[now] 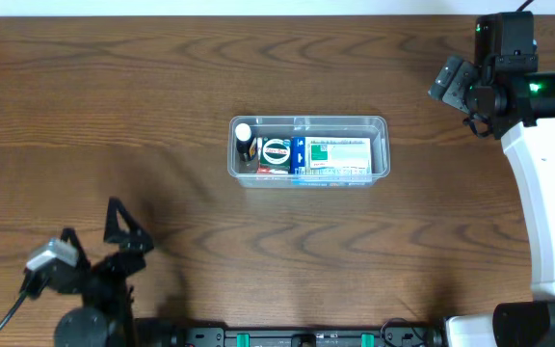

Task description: Pack container

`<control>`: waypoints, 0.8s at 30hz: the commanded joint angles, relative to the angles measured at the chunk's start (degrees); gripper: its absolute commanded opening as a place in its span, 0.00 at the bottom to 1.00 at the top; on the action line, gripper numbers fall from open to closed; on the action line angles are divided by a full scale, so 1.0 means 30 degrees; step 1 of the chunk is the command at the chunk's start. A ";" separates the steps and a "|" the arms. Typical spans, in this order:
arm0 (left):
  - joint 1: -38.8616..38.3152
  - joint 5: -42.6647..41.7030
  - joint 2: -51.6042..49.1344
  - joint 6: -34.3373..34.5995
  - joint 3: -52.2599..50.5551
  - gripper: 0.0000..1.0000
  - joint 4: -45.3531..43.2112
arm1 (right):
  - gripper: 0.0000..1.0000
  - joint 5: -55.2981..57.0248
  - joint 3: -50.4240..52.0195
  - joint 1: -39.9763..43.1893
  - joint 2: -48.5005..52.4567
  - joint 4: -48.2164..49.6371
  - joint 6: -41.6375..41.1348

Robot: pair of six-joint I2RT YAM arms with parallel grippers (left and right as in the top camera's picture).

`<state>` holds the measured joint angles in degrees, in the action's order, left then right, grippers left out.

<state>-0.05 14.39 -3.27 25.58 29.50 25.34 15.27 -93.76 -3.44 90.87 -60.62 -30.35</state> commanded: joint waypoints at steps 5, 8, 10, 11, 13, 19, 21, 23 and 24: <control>0.0102 0.0226 0.0197 0.0015 -0.3876 0.98 -0.3861 | 0.99 0.0270 -0.0073 0.0087 -0.0073 -0.0022 0.0219; 0.0102 0.0233 0.0357 0.0015 -0.4889 0.98 -0.4670 | 0.99 0.0270 -0.0073 0.0087 -0.0073 -0.0022 0.0219; 0.0102 0.0233 0.0605 0.0007 -0.5421 0.98 -0.4867 | 0.99 0.0270 -0.0073 0.0087 -0.0073 -0.0022 0.0219; 0.0102 0.0240 0.0787 0.0000 -0.5690 0.98 -0.4925 | 0.99 0.0270 -0.0073 0.0087 -0.0073 -0.0022 0.0219; 0.0102 0.0240 0.1071 0.0007 -0.6171 0.98 -0.5078 | 0.99 0.0270 -0.0073 0.0087 -0.0073 -0.0022 0.0219; 0.0102 0.0233 0.1056 0.0015 -0.7679 0.98 -0.6710 | 0.99 0.0270 -0.0073 0.0087 -0.0073 -0.0022 0.0219; 0.0102 0.0233 0.1056 0.0015 -0.8043 0.98 -0.6863 | 0.99 0.0270 -0.0073 0.0087 -0.0073 -0.0022 0.0219; 0.0102 0.0233 0.1056 0.0015 -0.8313 0.98 -0.6841 | 0.99 0.0270 -0.0073 0.0087 -0.0073 -0.0022 0.0219; 0.0102 0.0233 0.1056 0.0015 -0.8444 0.98 -0.6849 | 0.99 0.0270 -0.0073 0.0087 -0.0073 -0.0022 0.0219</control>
<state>-0.05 14.57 -0.58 25.69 4.95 5.32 15.25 -93.76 -3.44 90.87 -60.62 -30.33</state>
